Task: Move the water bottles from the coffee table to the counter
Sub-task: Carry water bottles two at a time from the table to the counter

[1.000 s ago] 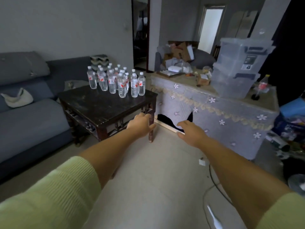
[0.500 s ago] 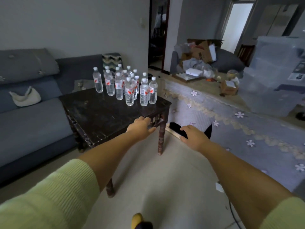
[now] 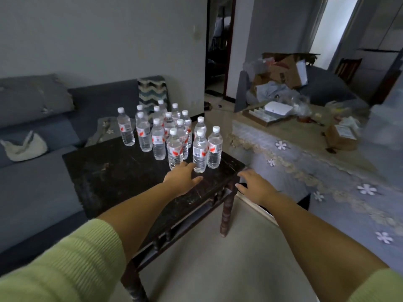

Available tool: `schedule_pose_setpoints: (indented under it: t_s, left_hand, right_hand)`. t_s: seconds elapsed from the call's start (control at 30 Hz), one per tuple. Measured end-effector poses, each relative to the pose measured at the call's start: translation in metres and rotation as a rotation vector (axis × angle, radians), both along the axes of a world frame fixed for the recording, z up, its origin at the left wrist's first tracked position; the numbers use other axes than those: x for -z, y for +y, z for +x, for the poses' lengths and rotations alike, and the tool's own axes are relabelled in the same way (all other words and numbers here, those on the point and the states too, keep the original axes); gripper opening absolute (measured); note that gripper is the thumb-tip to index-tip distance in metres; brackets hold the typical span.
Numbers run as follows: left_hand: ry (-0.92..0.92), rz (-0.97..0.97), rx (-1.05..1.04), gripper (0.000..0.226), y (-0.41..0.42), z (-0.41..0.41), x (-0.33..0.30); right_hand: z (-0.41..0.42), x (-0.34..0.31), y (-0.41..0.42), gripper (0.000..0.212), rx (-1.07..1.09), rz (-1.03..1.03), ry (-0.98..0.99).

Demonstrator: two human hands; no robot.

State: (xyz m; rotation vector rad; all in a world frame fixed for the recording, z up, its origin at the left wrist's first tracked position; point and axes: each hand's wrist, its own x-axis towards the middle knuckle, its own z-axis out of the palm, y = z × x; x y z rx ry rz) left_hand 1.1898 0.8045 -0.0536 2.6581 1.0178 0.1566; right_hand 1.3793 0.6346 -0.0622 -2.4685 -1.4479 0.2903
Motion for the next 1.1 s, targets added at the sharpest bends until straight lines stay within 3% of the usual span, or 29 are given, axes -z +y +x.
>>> schedule_pose_setpoints:
  t_s: [0.23, 0.4, 0.5, 0.67, 0.83, 0.97, 1.1]
  left_hand:
    - [-0.044, -0.127, -0.102, 0.063, 0.061, 0.057, 0.037]
    - [-0.195, -0.255, -0.196, 0.057, 0.101, 0.111, 0.055]
    - [-0.268, -0.344, -0.340, 0.066, 0.122, 0.147, 0.069]
    - [-0.439, -0.515, -0.596, 0.090, 0.141, 0.182, 0.093]
    - [-0.631, -0.615, -0.762, 0.079, 0.144, 0.205, 0.121]
    - [-0.746, -0.641, -0.802, 0.081, 0.154, 0.211, 0.133]
    - [-0.772, -0.641, -0.787, 0.081, 0.161, 0.213, 0.144]
  right_hand:
    - [0.068, 0.025, 0.076, 0.048, -0.026, -0.019, 0.070]
    - [0.133, 0.048, 0.132, 0.053, -0.075, -0.027, 0.111]
    - [0.176, 0.064, 0.172, 0.059, -0.081, -0.039, 0.181]
    - [0.209, 0.090, 0.220, 0.082, -0.073, 0.010, 0.342]
    - [0.207, 0.127, 0.251, 0.112, -0.090, 0.110, 0.662]
    - [0.197, 0.143, 0.282, 0.108, -0.090, 0.265, 0.844]
    - [0.188, 0.152, 0.301, 0.092, -0.087, 0.364, 0.820]
